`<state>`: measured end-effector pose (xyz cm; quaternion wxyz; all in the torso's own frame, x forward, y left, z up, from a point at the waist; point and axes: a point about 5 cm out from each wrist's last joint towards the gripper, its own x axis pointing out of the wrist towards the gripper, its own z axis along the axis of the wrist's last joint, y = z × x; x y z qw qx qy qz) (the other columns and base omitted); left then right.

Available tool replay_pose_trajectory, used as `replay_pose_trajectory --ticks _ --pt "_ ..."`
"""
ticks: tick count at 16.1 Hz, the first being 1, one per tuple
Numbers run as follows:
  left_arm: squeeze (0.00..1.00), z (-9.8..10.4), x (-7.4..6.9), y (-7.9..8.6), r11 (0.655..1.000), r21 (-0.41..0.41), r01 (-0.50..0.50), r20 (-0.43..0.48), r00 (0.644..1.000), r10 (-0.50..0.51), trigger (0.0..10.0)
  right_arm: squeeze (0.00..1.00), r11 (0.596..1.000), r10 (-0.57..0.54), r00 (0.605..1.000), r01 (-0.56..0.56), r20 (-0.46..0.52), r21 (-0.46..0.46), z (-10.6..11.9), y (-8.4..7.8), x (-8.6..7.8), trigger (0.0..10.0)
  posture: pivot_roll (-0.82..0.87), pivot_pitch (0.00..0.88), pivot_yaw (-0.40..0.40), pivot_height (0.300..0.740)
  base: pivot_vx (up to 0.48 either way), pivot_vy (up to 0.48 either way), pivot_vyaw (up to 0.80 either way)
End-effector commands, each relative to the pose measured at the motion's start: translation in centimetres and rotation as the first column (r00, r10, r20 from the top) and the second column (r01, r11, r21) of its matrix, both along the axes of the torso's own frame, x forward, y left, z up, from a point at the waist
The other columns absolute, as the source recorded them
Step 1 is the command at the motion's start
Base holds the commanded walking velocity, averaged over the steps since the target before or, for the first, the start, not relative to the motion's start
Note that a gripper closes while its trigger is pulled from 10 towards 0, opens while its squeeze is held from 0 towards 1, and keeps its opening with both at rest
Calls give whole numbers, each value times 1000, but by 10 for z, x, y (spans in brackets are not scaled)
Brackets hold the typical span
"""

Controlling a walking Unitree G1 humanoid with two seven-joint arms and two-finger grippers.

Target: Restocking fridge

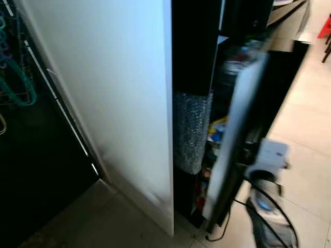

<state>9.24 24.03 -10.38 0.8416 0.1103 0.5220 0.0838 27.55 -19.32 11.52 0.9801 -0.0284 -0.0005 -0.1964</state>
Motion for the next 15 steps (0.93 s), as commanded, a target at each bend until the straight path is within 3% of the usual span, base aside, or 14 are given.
replay_pose_trajectory --ticks 1,5,8,10,12,13,14,15 --pt "0 -1 -4 1 1000 8 12 -16 1000 -11 10000 0 975 -220 974 220 -55 -19 -6 -47 -14 10000 -18 0 38 740 0 0 0" --pt "0 -1 -4 1 1000 9 27 -20 999 -27 10000 0 923 -385 912 385 -140 -29 -27 -82 -46 10000 -23 0 40 740 0 0 0" --pt "0 -1 -4 0 999 -14 51 -30 998 -52 10000 0 908 -410 887 419 -212 -3 -46 -97 -59 10000 -31 0 43 740 0 0 0" --pt "0 -1 -3 -1 999 -19 51 -27 998 -51 10000 0 916 -377 879 400 -292 22 -68 -105 -64 10000 -30 0 42 740 0 0 0" --pt "0 -1 -3 -1 998 -25 50 -24 998 -50 10000 0 948 -273 861 317 -429 35 -103 -105 -68 10000 -31 0 36 740 0 0 0" --pt "0 -1 -2 -1 998 -25 50 -24 998 -50 10000 0 950 -261 858 310 -442 40 -106 -105 -69 10000 -31 0 36 740 0 0 0" --pt "0 -1 -2 -2 998 -35 43 -22 999 -44 10000 0 950 -201 824 296 -529 101 -132 -103 -79 10000 -31 0 37 740 0 0 0" --pt "0 -1 -2 -2 998 -39 41 -21 999 -42 10000 0 949 -159 806 283 -570 137 -144 -100 -84 10000 -34 0 38 740 0 0 0"
